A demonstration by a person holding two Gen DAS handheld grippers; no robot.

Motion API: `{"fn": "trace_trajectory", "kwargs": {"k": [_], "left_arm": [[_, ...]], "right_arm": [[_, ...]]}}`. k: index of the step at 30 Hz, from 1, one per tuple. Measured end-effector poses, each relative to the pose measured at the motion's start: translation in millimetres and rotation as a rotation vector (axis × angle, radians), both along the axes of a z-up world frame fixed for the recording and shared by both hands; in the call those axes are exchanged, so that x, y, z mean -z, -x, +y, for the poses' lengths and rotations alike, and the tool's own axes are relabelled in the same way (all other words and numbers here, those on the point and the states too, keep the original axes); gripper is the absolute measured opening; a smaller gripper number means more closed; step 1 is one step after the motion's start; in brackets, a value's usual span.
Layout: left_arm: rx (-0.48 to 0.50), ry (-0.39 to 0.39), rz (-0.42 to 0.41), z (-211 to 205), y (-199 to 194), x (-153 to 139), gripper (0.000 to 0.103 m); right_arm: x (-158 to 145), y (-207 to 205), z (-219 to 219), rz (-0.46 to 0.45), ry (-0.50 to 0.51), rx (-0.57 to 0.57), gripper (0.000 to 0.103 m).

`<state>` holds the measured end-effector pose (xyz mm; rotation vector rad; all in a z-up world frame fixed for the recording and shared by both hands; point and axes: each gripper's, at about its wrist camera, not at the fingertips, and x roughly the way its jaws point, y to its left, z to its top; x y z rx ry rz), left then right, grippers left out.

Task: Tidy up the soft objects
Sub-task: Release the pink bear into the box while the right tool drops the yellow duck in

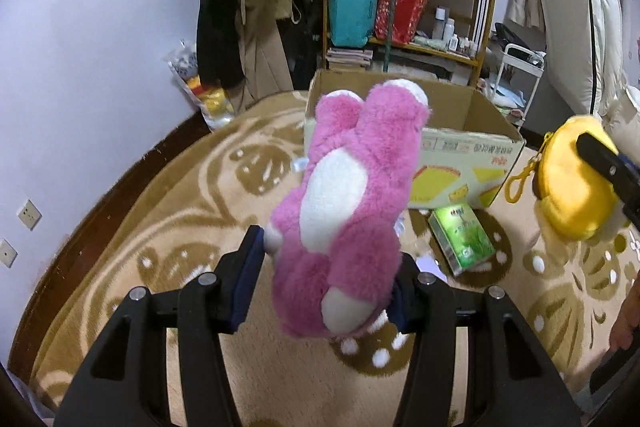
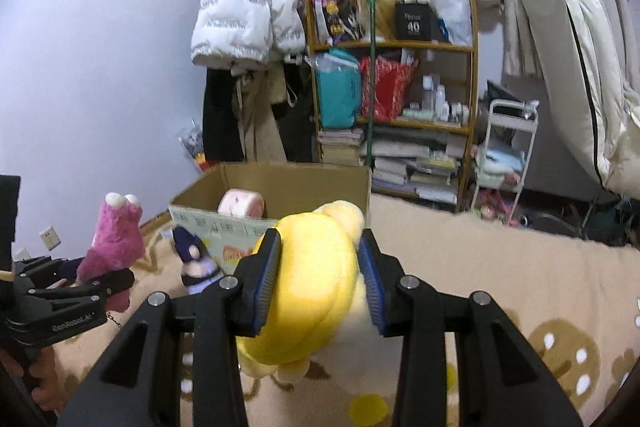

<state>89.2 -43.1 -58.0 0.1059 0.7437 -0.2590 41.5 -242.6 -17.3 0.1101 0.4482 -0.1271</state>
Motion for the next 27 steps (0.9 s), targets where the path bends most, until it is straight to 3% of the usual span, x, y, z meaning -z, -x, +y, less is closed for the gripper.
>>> {"fn": "trace_trajectory", "kwargs": {"k": [8,14,21,27], "left_arm": [[0.011,-0.004,-0.056,-9.1,-4.2,-21.1,0.052],[0.028,-0.001,-0.11,-22.5,-18.1,-39.0,0.052],[0.029,-0.016,-0.115,-27.3,-32.2,-37.5,0.052],[0.055,-0.041,-0.16,-38.7,-48.8,-47.9,0.052]], "right_arm": [[-32.0,-10.7,-8.9,-0.089,0.011,-0.03,0.041],[-42.6,-30.3,-19.1,-0.102,0.003,-0.05,0.041],[-33.4,-51.1,-44.5,-0.082,-0.15,-0.097,0.041],[-43.8,-65.2,-52.7,-0.101,-0.145,-0.119,0.041]]}}
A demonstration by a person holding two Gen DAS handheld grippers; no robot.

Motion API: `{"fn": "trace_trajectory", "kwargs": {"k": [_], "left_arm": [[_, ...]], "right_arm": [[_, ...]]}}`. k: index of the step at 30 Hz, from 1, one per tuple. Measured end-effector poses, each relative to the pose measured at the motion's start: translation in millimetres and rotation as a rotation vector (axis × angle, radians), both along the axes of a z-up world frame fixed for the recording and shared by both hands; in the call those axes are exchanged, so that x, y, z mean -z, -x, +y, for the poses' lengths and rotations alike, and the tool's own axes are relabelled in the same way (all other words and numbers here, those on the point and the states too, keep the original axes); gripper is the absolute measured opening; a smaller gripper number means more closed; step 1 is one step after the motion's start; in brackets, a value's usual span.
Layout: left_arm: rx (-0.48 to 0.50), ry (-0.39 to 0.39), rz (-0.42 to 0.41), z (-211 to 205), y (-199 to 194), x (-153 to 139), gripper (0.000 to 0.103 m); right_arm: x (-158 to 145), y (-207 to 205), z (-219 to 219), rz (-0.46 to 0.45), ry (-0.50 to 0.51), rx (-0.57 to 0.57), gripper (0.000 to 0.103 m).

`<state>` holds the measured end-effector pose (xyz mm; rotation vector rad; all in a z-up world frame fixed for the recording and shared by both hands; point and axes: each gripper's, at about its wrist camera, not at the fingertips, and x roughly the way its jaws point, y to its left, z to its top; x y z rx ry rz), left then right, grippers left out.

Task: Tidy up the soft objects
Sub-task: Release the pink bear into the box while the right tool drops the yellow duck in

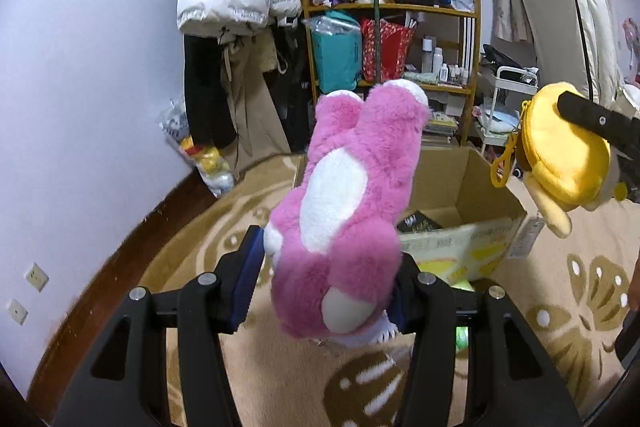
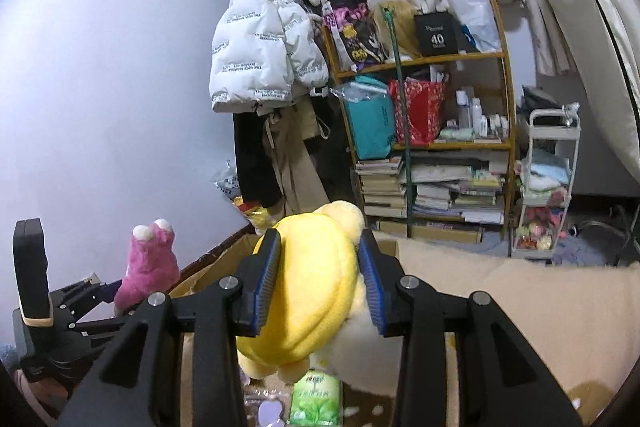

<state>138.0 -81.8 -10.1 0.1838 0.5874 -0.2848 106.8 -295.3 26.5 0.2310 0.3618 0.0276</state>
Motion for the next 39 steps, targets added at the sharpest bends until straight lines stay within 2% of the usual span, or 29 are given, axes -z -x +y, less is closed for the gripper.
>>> {"fn": "trace_trajectory", "kwargs": {"k": [3,8,12,19,25,28,31,37,39], "left_arm": [[0.009,0.019,0.002,-4.8,-11.2,-5.7,0.052],[0.01,0.015,-0.042,-14.8,-29.9,-19.1,0.052],[0.001,0.031,-0.016,-21.1,-51.1,-19.9,0.052],[-0.006,0.019,0.108,-32.2,-86.8,7.4,0.053],[0.023,-0.027,0.141,-48.2,-94.6,23.7,0.054],[0.014,-0.015,0.167,-51.7,-98.9,26.8,0.054],[-0.004,-0.01,0.158,-51.3,-99.6,27.3,0.058],[-0.008,-0.004,0.14,-49.8,-96.4,24.8,0.078],[-0.013,-0.013,0.138,-49.1,-95.9,22.8,0.078]], "right_arm": [[-8.3,-8.6,0.1,-0.01,0.013,-0.007,0.041],[-24.5,-27.1,2.6,-0.038,0.025,-0.02,0.041],[-29.0,-48.1,9.5,-0.031,0.033,-0.04,0.041],[0.9,-72.7,11.6,0.055,0.025,-0.032,0.041],[30.3,-86.5,5.6,0.147,0.032,0.0,0.042],[41.1,-92.8,2.6,0.193,0.035,0.019,0.042],[48.4,-94.6,0.5,0.224,0.041,0.025,0.045],[53.9,-91.5,-4.4,0.241,0.027,0.006,0.047],[53.6,-89.6,-3.3,0.243,0.035,0.009,0.047]]}}
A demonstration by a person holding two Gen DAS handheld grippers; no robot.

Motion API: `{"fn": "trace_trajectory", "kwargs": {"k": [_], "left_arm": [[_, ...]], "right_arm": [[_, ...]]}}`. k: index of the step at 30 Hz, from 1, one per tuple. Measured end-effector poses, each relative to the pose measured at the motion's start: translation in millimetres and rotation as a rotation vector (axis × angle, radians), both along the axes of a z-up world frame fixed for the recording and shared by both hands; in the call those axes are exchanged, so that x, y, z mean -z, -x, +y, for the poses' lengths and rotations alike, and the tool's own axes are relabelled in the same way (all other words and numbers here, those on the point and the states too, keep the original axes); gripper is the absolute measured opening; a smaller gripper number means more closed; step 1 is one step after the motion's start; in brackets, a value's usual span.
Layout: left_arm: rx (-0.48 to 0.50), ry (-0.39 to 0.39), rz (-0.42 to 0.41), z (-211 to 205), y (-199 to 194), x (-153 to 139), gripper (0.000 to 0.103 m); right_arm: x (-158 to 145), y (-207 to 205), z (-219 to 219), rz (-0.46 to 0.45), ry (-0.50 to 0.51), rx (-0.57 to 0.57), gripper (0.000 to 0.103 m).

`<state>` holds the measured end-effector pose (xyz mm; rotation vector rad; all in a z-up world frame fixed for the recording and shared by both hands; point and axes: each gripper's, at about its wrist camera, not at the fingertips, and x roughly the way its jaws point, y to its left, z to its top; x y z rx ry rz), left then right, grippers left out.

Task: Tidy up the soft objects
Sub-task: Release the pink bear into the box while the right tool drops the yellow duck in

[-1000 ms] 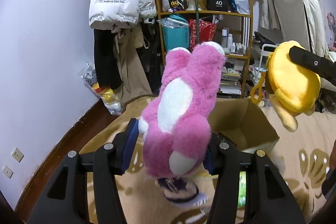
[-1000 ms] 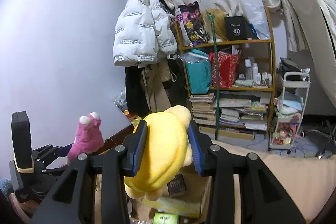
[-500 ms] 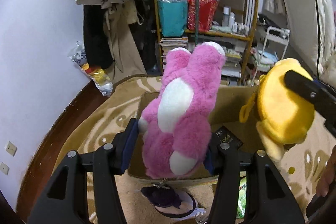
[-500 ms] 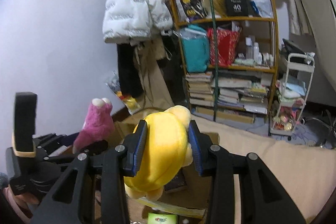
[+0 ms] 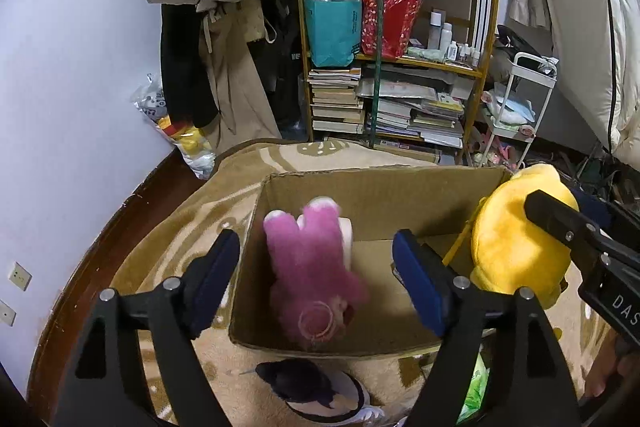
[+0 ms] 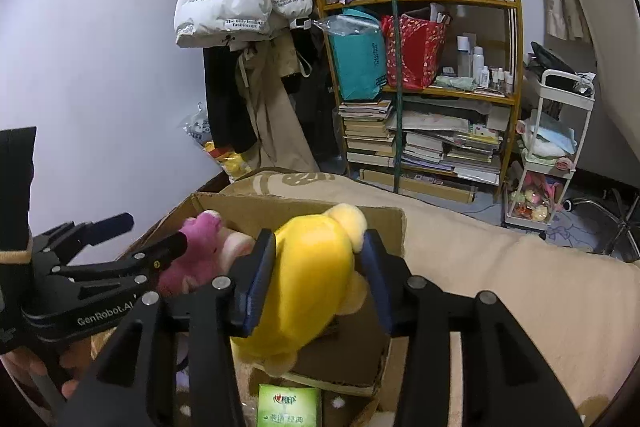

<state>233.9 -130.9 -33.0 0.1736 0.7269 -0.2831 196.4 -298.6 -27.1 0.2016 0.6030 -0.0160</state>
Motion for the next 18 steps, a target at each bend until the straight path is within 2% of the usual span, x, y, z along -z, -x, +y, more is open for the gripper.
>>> {"fn": "trace_trajectory", "kwargs": {"k": [4,7,10,12,14,18], "left_arm": [[0.004,0.001,0.011,4.5,3.1,-4.0,0.08],[-0.002,-0.002,0.003,11.0,9.7,-7.3,0.085],[-0.005,0.002,-0.002,18.2,18.3,-11.4,0.087],[-0.005,-0.003,0.001,20.9,23.6,-12.6,0.09],[-0.003,-0.011,-0.002,24.0,30.3,-14.6,0.097],[0.003,-0.033,-0.031,31.3,46.7,-16.6,0.098]], "right_arm": [[-4.2,7.6,-1.0,-0.006,-0.007,-0.003,0.057],[-9.6,14.1,1.2,-0.01,0.004,0.0,0.06],[-17.1,24.3,4.6,-0.028,0.011,-0.001,0.076],[-23.0,33.7,6.2,-0.046,0.007,-0.005,0.08],[-26.9,40.9,7.7,-0.048,0.012,0.007,0.092],[-35.2,59.5,9.9,-0.065,0.021,0.021,0.098]]}}
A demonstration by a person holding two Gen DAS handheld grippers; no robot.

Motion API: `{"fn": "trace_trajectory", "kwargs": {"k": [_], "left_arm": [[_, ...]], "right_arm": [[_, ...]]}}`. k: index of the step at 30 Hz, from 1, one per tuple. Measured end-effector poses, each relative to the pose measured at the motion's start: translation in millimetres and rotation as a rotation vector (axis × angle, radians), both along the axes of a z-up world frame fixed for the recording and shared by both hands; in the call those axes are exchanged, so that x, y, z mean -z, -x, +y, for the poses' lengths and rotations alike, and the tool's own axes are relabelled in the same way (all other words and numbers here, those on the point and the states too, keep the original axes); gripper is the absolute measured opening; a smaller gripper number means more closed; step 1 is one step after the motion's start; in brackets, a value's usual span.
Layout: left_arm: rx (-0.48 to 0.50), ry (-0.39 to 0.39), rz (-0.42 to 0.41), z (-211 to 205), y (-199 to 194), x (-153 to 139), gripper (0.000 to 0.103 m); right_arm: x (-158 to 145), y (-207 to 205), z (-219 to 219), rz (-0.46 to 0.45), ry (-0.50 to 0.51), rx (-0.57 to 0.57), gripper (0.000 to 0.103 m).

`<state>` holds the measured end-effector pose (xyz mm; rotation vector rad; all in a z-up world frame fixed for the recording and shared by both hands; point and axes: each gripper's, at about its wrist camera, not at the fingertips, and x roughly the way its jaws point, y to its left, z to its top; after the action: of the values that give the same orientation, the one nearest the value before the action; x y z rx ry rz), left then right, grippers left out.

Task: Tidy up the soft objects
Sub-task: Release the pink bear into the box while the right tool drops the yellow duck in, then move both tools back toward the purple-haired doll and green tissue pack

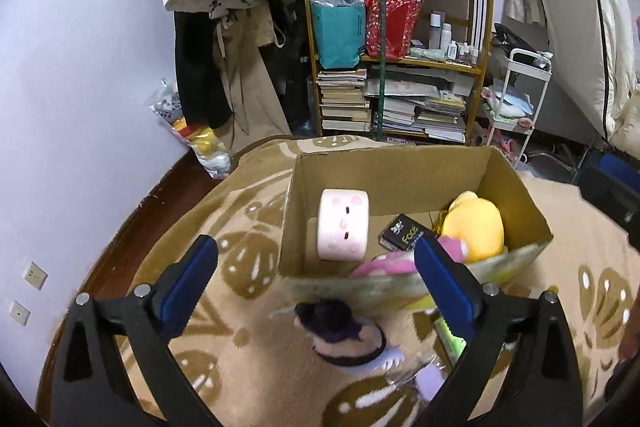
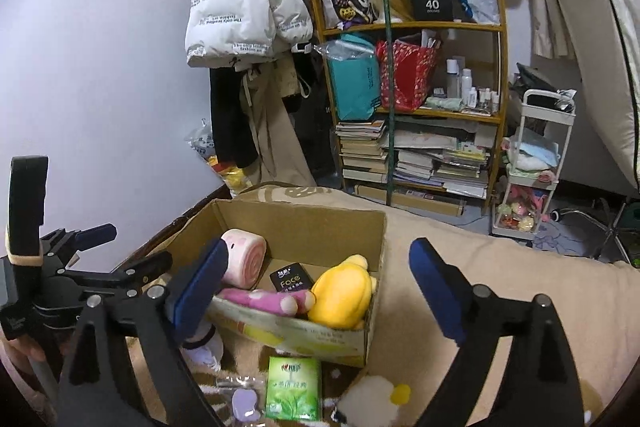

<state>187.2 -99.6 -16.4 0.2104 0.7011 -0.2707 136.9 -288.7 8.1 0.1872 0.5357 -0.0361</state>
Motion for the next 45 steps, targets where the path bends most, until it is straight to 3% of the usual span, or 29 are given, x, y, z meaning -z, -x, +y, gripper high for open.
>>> {"fn": "trace_trajectory", "kwargs": {"k": [6,12,30,37,45], "left_arm": [[-0.001,0.008,0.019,11.2,12.8,7.4,0.099],[-0.009,0.004,0.044,19.3,22.5,19.0,0.099],[0.011,-0.036,0.131,13.3,13.8,66.6,0.099],[0.018,-0.046,0.163,9.2,9.3,81.0,0.099],[0.017,-0.041,0.195,7.0,2.3,94.2,0.099]], "right_arm": [[-3.8,19.4,8.1,0.012,0.045,0.003,0.102],[5.6,33.4,10.3,0.04,0.027,0.001,0.103],[68.5,38.7,-6.8,0.133,-0.035,0.055,0.103],[101.6,30.8,-10.0,0.208,-0.044,0.056,0.103],[116.7,26.5,-9.5,0.246,-0.039,0.059,0.103]]}}
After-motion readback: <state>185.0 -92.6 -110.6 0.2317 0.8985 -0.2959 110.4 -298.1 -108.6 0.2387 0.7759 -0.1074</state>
